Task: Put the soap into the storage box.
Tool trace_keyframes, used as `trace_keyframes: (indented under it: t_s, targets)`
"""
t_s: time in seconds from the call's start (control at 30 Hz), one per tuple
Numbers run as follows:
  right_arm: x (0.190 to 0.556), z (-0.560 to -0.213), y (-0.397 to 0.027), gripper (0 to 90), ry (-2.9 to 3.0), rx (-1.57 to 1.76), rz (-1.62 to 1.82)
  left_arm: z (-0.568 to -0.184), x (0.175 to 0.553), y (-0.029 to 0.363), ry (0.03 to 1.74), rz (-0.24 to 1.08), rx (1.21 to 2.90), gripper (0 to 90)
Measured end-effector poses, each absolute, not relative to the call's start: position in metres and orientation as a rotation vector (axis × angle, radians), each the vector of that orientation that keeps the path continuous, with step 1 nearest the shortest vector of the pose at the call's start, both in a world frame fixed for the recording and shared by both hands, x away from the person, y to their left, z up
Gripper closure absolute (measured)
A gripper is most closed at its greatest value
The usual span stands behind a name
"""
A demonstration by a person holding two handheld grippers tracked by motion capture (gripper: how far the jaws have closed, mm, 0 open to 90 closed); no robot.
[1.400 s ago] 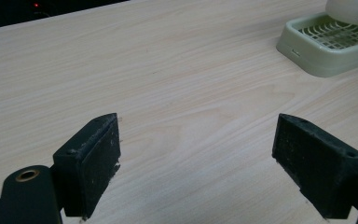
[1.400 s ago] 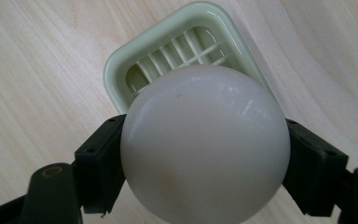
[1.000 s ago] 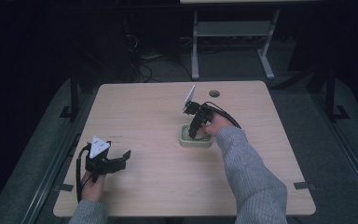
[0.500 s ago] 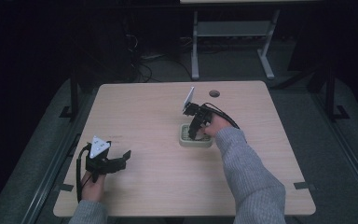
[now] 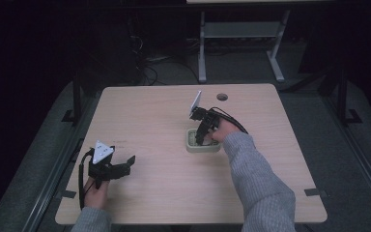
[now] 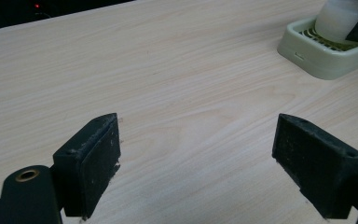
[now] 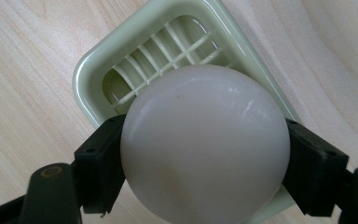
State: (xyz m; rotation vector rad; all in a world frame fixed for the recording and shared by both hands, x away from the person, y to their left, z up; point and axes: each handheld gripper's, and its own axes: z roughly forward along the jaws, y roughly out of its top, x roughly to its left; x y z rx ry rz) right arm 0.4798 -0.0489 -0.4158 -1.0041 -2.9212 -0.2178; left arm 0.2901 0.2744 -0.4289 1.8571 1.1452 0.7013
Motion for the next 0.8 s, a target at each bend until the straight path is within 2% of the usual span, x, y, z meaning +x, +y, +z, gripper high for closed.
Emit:
trace_keyframes:
  t_s: [0.5, 0.8]
  targets:
    - [0.479, -0.415, -0.050, 22.6, -2.921, -1.017, -0.209, -0.429, 0.290, 0.274, 1.143, 0.703, 1.860, 14.8]
    - [0.477, -0.400, -0.058, 22.9, -2.904, -1.037, -0.301, -0.429, 0.290, 0.274, 1.142, 0.703, 1.868, 14.9]
